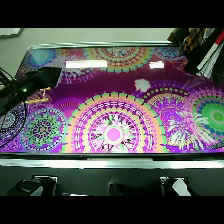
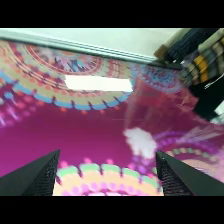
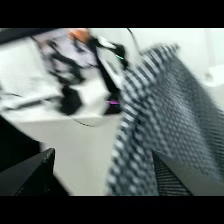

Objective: Fold the clothes and pants, and hang the long-sleeved shirts on hangers.

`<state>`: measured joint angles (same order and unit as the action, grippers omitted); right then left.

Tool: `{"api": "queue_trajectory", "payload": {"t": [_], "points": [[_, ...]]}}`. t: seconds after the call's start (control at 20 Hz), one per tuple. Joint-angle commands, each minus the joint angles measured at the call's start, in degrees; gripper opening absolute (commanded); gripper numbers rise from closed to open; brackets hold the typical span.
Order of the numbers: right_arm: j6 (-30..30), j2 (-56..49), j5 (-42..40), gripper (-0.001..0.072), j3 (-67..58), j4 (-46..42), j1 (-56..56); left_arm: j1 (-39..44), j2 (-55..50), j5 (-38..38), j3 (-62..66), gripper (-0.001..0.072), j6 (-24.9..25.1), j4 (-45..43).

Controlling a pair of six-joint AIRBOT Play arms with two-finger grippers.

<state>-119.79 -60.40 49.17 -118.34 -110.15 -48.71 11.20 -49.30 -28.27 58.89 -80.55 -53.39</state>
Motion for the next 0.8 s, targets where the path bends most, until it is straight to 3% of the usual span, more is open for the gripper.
{"api": "queue_trajectory", "payload": {"t": [0.0,0.05,0.1,0.2,0.3,0.4,0.65,0.7,0.75], "points": [[16.76,0.79,-10.21,0.0691,0.04,38.51,0.83,-0.04,0.15,-6.16,0.0,0.0701,-6.93,-0.04],[28.48,-0.9,-9.18,0.069,0.04,51.63,3.65,-0.04,0.15,-9.57,0.0,0.0701,-6.93,-0.76],[37.18,-2.78,-6.84,0.069,0.04,58.9,7.96,-0.04,0.24,-13.03,0.0,0.0701,-6.91,-1.31],[45.29,-7.19,1.42,0.069,0.04,57.83,19.58,-0.04,0.46,-18.95,0.0,0.0701,-6.93,-3.08],[45.64,-11.54,14.67,0.0686,0.22,48.87,30.03,-0.04,1.27,-23.41,0.0,0.07,-6.93,-7.04],[46.38,-13.6,26.45,0.0627,3.87,42.34,38.64,-0.04,2.64,-26.6,0.0,0.0695,-6.97,-13.4],[42.16,-12.87,40.65,0.062,21.11,35.63,52.61,-0.04,4.74,-31.39,-0.04,0.0689,-6.93,-29.16],[40.76,-12.35,39.87,0.0617,24.63,33.53,54.69,-0.09,4.74,-31.36,-0.26,0.0516,-6.91,-31.34],[39.32,-11.96,38.93,0.0559,27.41,32.04,56.3,-0.28,4.74,-31.39,-0.5,0.0286,-6.91,-32.79]]}}
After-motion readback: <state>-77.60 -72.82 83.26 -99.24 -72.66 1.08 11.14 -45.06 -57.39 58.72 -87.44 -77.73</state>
